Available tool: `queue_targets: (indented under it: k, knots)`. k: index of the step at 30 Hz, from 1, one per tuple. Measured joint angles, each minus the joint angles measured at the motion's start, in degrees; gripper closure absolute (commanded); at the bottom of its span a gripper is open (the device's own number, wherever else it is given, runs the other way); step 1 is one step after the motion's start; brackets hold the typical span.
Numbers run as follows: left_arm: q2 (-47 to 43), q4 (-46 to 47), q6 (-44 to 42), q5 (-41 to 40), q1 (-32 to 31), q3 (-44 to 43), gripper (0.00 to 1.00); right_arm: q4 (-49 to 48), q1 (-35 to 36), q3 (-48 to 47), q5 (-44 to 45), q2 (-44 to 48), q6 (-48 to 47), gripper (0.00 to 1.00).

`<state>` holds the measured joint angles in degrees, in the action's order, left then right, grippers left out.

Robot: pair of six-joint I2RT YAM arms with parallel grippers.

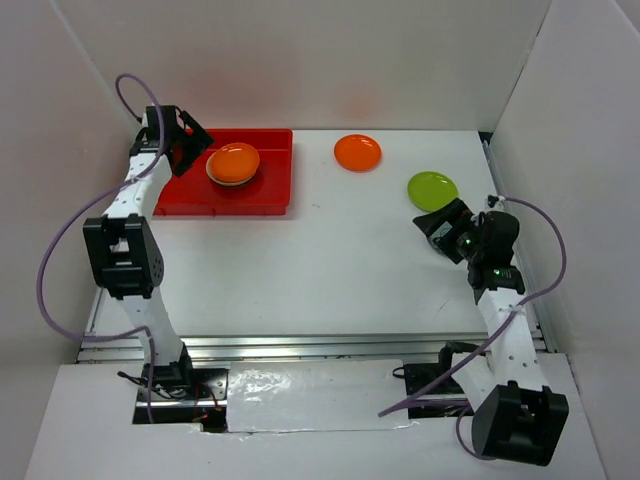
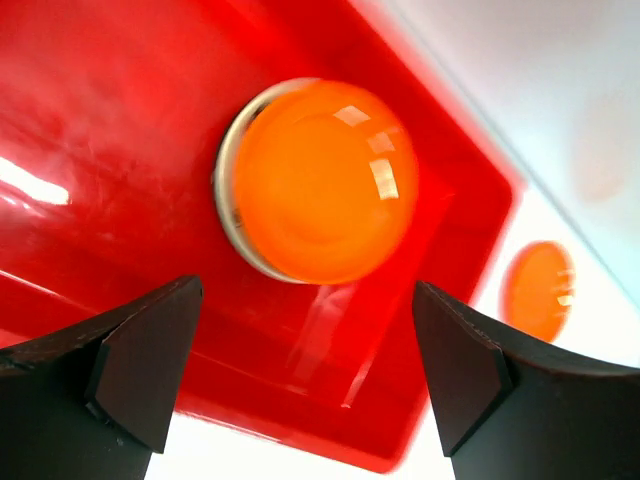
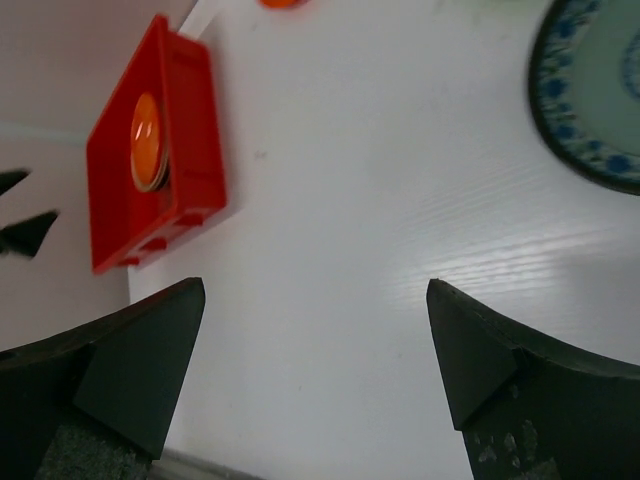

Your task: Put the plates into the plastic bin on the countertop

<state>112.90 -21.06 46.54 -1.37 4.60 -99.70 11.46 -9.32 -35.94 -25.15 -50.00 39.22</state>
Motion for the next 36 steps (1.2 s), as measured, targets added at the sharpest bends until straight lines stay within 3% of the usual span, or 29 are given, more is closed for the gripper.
queue_targets:
  k: [4, 7, 11, 15, 20, 23, 26, 34, 36]
  knots:
    - [-9.4, -2.29, -1.22, -4.72, -2.19, 0.07, 0.01, 2.58, -5.55, 0.13, 6.93, -0.13, 1.49, 0.0]
    - [-16.0, -3.39, -3.04, -8.04, -7.17, 1.01, 0.01, 3.28, -9.33, 1.84, 12.04, 0.09, 3.06, 0.0]
    - [-23.65, -3.43, -5.2, -7.98, -15.5, 6.62, 0.01, 3.23, -11.39, 5.75, 17.51, 0.24, 4.72, 0.0]
    - [-28.3, -3.32, -6.23, -6.78, -19.06, 13.84, 0.01, 1.36, -13.86, 8.66, 18.71, -4.76, 5.92, 0.03]
    - [-29.75, -3.45, -7.69, -5.75, -21.05, 20.28, 0.01, -4.55, -15.3, 9.16, 18.21, -15.04, 7.82, 0.16]
    - [-29.75, -3.69, -8.9, -4.52, -21.92, 21.44, 0.01, -8.9, -15.37, 9.14, 17.88, -19.71, 9.35, 0.35]
    - [-29.75, -3.32, -9.31, -3.74, -22.88, 21.51, 0.01, -11.93, -15.37, 8.44, 17.4, -25.09, 10.91, 0.47]
    - [-29.49, -2.4, -10.49, -1.33, -23.65, 21.84, 0.01, -15.1, -15.74, 2.71, 14.58, -35.15, 13.25, 0.55]
    - [-29.14, -2.25, -10.51, -1.11, -23.65, 21.84, 0.01, -14.93, -15.76, 2.12, 14.14, -35.91, 13.09, 0.67]
